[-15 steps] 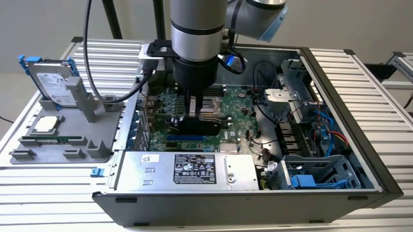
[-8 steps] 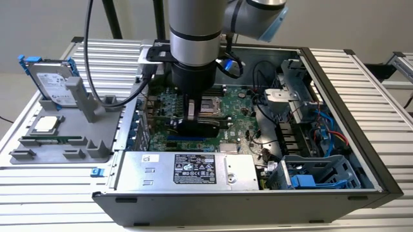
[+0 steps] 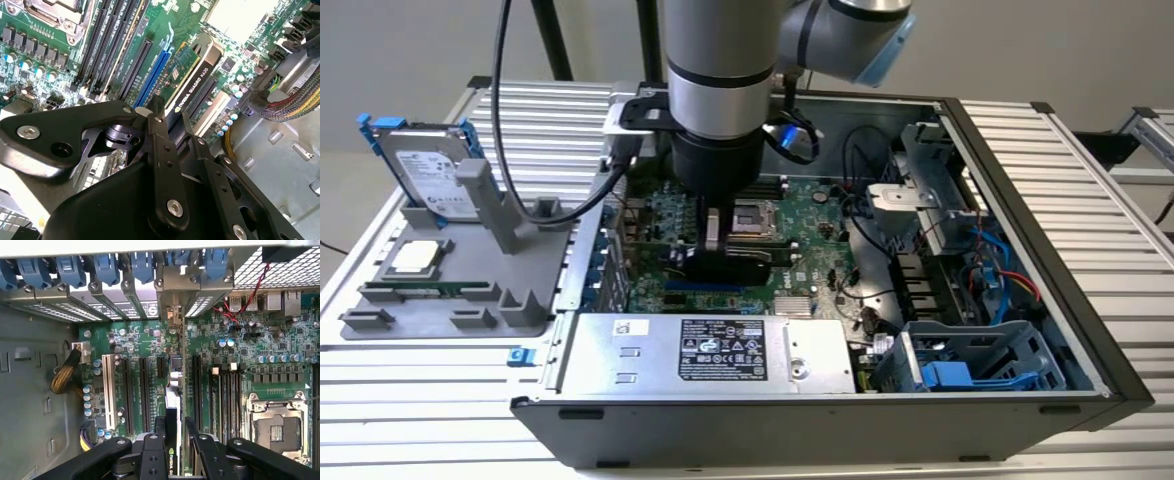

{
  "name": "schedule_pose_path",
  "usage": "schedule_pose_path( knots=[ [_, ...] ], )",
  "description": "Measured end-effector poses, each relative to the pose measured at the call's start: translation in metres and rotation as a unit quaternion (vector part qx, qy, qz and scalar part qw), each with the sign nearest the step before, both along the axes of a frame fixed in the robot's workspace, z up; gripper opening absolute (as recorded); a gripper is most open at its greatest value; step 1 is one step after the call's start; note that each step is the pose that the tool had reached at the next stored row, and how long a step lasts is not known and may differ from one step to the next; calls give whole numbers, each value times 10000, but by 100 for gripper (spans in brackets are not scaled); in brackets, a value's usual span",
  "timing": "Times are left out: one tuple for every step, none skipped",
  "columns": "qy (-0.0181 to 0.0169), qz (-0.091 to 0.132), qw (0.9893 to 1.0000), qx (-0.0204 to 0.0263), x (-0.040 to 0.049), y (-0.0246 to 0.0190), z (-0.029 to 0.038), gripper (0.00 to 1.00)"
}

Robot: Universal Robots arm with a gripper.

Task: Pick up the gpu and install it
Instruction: 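Insert the gpu into the slot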

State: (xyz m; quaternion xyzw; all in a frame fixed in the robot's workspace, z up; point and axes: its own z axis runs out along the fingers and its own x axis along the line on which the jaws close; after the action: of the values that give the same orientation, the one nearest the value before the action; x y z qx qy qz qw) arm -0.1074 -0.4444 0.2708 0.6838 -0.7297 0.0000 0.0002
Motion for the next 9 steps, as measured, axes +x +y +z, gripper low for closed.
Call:
schedule_pose_path(
  knots=[
    [0, 3, 10000, 3, -3, 1, -3, 0],
    [0, 5, 10000, 6, -5, 3, -7, 0],
    [0, 7, 10000, 8, -6, 6, -10, 0],
    [0, 9, 10000, 11, -6, 8, -13, 0],
    [1, 12, 10000, 15, -7, 10, -16, 0],
    [1, 15, 10000, 19, -8, 13, -19, 0],
    [0, 21, 10000, 25, -8, 15, -23, 0],
    [0, 27, 10000, 31, -10, 16, -28, 0],
    [0, 32, 10000, 36, -12, 17, -33, 0]
  ],
)
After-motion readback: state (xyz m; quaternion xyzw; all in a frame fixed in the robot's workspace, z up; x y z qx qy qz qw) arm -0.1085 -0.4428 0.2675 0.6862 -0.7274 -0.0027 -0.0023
